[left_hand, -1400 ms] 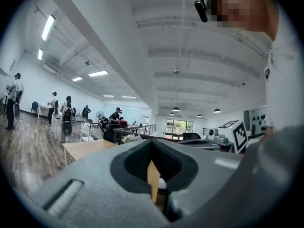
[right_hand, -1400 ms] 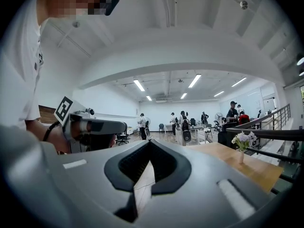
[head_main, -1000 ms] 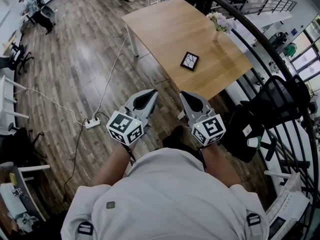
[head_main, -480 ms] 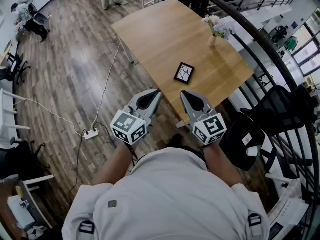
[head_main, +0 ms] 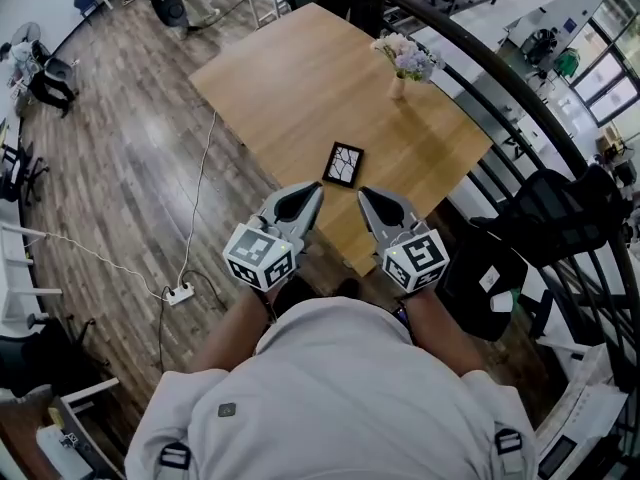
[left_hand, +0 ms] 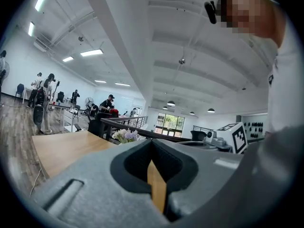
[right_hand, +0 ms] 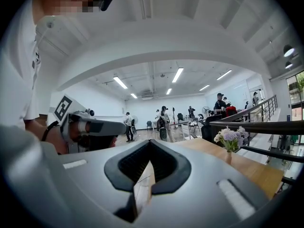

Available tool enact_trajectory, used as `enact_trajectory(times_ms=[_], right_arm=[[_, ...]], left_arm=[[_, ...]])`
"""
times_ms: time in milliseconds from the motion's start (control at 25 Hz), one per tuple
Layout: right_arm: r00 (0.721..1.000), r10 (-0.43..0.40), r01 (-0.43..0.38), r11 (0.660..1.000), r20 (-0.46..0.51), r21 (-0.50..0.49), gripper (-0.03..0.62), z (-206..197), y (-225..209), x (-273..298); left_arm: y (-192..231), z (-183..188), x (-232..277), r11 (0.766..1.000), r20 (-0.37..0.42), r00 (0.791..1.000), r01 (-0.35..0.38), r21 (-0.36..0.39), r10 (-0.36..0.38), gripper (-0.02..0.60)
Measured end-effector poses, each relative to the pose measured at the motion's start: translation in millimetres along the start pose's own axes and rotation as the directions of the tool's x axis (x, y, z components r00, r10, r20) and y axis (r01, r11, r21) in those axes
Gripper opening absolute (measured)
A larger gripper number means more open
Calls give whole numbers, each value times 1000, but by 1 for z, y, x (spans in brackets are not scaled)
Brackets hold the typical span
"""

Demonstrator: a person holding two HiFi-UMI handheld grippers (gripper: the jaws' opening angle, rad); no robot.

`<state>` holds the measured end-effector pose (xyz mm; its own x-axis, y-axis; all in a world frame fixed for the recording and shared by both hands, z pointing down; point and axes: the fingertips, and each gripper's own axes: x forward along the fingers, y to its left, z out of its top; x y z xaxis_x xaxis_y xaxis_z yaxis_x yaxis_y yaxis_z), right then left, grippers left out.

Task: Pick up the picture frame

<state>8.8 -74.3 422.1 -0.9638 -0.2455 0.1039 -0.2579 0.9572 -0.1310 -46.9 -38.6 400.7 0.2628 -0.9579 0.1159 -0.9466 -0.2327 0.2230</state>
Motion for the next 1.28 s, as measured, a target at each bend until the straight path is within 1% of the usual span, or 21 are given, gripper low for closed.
enact_trajectory(times_ms=[320,440,560,760,1000,1200,1280], right_arm=[[995,-101,101,995,-10,28,9,-5,-47,18],[988,-152,153,988,-16,35,9,-3,-67,27],[978,-209,210,976,-26,53,9,-3,-85,39],[954,-299,301,951,-34,77,9,-1,-114,63],[919,-389,394,911,-67,119,9,-19,-141,96],[888,-441,457,877,-127,148,9,-43,-160,119],[875,-461,481,862,-148,161,23,-52,-165,127]], left_arm=[[22,-7,55,995,-52,994,96,-17,-96,0],[32,-5,79,989,-70,986,148,-19,-149,1],[47,-2,102,979,-99,974,204,-22,-206,2],[72,2,135,956,-151,945,292,-22,-292,3],[106,-4,167,918,-204,897,394,-38,-393,23],[136,-21,190,894,-253,859,441,-72,-445,43],[148,-32,197,889,-271,848,450,-90,-456,52]])
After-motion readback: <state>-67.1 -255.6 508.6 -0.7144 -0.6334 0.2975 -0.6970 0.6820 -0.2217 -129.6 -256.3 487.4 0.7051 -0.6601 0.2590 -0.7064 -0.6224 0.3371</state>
